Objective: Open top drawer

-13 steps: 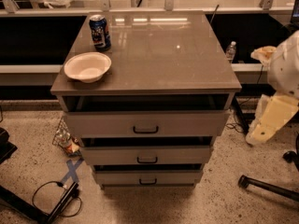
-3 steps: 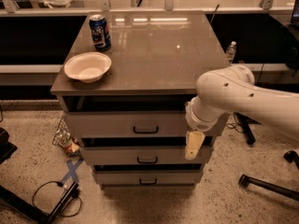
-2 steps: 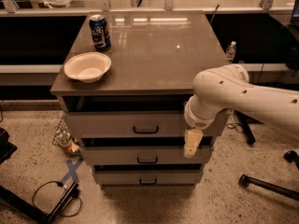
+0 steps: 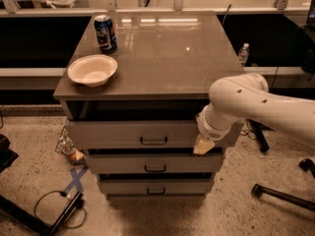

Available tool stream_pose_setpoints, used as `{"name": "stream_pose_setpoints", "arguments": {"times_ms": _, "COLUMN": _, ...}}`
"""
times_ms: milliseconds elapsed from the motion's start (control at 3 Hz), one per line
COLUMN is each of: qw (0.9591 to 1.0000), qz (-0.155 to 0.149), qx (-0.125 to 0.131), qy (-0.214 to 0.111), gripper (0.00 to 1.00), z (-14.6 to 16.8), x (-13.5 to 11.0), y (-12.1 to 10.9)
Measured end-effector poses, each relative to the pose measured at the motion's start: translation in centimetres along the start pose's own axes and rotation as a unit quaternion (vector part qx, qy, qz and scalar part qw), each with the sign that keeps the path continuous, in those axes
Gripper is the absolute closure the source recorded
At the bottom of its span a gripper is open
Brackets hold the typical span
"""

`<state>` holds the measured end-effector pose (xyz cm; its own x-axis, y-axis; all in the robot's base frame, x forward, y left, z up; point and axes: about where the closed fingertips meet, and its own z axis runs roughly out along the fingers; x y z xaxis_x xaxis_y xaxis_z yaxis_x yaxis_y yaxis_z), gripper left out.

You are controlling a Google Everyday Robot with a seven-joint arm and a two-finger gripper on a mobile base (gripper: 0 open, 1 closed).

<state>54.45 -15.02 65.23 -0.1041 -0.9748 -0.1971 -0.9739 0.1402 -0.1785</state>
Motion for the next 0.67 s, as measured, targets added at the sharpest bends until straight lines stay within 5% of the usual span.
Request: {"name": "stream_pose_setpoints", "arguments": {"times_ms": 667, "qw": 1.0000, "qz": 0.000, "qx": 0.000, "qy": 0.000, "gripper": 0.95, "z": -0.77, "x": -0.16, "y": -0.14}}
